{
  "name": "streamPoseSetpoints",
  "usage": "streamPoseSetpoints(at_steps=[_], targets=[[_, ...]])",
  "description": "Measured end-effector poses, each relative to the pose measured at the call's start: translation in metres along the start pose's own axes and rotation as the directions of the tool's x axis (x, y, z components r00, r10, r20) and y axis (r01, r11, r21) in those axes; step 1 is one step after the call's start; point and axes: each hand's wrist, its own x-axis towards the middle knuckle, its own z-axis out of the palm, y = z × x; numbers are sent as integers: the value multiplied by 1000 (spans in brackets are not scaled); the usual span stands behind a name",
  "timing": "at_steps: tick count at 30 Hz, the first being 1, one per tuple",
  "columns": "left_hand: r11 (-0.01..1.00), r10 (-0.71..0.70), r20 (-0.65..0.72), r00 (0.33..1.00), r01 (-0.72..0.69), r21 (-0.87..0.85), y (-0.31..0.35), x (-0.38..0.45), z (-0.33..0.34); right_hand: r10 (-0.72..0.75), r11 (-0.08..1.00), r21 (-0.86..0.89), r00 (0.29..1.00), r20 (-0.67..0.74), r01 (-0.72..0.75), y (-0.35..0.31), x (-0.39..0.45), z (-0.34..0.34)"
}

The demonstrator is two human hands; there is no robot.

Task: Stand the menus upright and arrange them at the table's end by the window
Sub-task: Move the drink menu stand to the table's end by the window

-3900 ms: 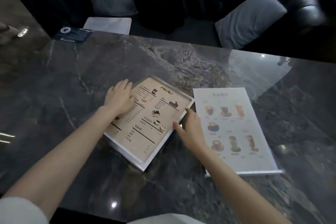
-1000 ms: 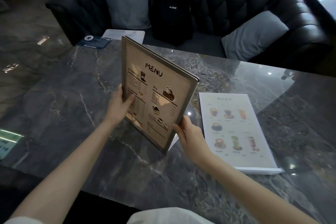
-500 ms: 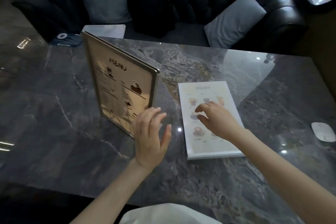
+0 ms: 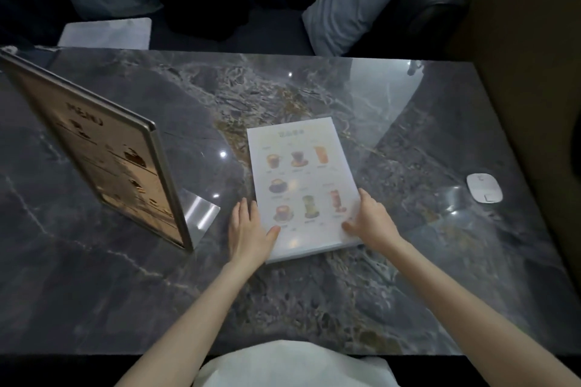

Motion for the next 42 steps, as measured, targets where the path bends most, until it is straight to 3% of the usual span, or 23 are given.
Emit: streamPoseSetpoints(at_steps=[6,11,16,20,28,31,35,42], targets=[[886,-168,83,982,187,-425,14,4,-7,118,990,63,990,77,-123,-2,12,-8],[861,-186,159,970,239,-449,18,7,-18,178,975,111,975,132,-193,-3,14,-16],[886,-133,126,983,175,-429,18,5,-28,177,966,171,979,100,-192,-1,4,-19],[888,-33,21,999,39,-458,20,3,-43,159,961,224,987,34,-162,-4,-6,-22],[831,196,-169,966,-255,-494,38,13,-70,187,806,590,969,-160,-58,-8,-28,-26],[804,212,-158,964,-264,-533,50,19,-69,236,729,684,952,-194,-41,1,-35,-24],[735,217,-143,966,-258,-627,76,23,-54,263,712,700,942,-208,-44,26,-39,-23],[571,263,32,964,-129,-811,163,32,-21,139,693,715,956,-258,93,100,-53,-52]])
